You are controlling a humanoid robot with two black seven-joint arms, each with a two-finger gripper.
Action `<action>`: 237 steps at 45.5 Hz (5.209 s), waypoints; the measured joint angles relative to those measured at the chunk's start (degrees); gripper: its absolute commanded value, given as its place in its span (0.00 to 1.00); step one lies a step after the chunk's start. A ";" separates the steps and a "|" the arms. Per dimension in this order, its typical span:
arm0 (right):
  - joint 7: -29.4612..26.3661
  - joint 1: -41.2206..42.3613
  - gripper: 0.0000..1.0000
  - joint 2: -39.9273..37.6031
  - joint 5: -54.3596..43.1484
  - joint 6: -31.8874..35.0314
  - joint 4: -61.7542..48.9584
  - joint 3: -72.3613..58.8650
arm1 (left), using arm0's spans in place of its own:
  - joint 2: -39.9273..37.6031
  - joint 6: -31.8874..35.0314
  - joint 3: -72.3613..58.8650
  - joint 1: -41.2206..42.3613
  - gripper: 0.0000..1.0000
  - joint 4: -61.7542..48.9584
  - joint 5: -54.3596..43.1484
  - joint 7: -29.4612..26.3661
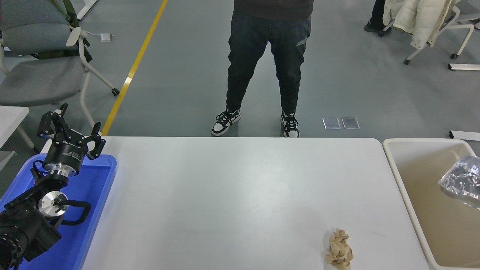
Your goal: Clean the table surface
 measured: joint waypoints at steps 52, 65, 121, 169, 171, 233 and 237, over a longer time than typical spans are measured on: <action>-12.14 0.23 0.54 11.29 12.53 -10.99 -0.97 17.48 | 0.00 0.00 -0.03 -0.01 1.00 -0.01 0.00 0.00; -12.18 0.41 0.89 11.38 12.53 -13.01 -1.02 17.70 | 0.00 0.00 -0.01 -0.01 1.00 0.00 0.00 0.00; -4.23 9.59 0.99 0.14 12.79 -13.59 25.34 54.27 | 0.00 -0.09 -0.06 -0.05 1.00 0.00 0.00 0.00; 8.63 -6.26 0.99 17.96 -5.89 -2.63 47.85 69.31 | 0.00 -0.21 -0.09 -0.09 1.00 0.02 0.00 0.00; 8.67 -6.26 0.99 17.98 -5.91 -2.63 47.84 69.30 | 0.00 -0.21 -0.09 -0.09 1.00 0.02 0.00 0.00; -35.41 -12.32 0.99 -27.66 15.60 -7.24 94.99 47.39 | 0.00 -0.27 0.15 -0.11 1.00 -0.03 0.00 0.00; -36.15 -11.07 0.99 -30.37 17.49 -4.47 96.61 44.08 | 0.00 -0.27 0.18 -0.11 1.00 -0.03 0.00 0.00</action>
